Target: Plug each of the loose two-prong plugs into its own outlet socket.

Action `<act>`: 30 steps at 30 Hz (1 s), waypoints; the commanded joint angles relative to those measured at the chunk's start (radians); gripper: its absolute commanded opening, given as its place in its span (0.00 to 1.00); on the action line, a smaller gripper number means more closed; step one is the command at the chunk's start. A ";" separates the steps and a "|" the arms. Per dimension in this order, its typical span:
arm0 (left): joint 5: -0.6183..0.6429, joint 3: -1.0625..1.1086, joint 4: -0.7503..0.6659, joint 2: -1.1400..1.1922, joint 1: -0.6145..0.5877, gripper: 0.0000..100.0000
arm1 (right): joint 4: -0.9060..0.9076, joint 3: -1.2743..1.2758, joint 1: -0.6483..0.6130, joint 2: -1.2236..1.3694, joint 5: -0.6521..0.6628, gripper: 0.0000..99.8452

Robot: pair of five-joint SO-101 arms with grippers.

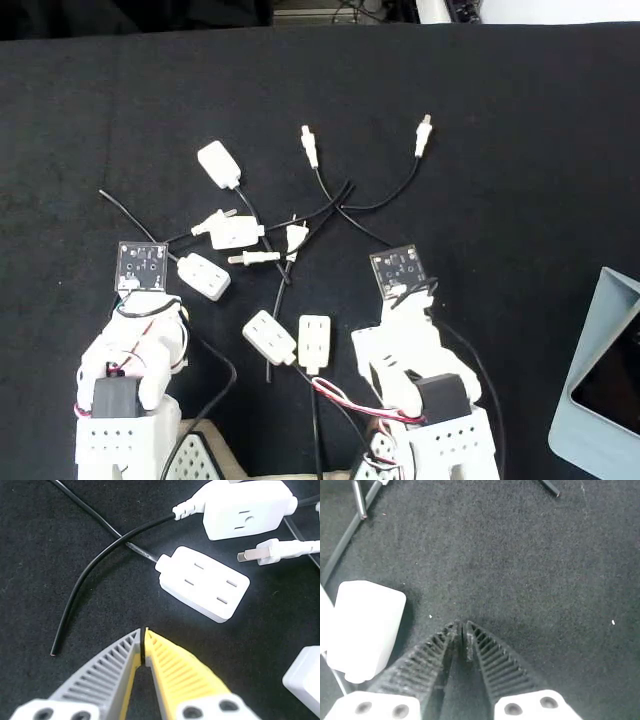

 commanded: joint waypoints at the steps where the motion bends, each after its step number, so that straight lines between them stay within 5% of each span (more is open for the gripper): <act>1: 0.009 0.019 -0.014 -0.002 0.010 0.03 | 0.002 -0.002 0.006 -0.062 -0.006 0.01; 25: 0.011 0.019 -0.012 -0.002 0.076 0.03 | 0.002 -0.002 0.003 -0.064 -0.006 0.01; 30: 0.005 0.018 0.097 -0.008 0.093 0.03 | 0.002 -0.002 -0.023 -0.064 -0.006 0.01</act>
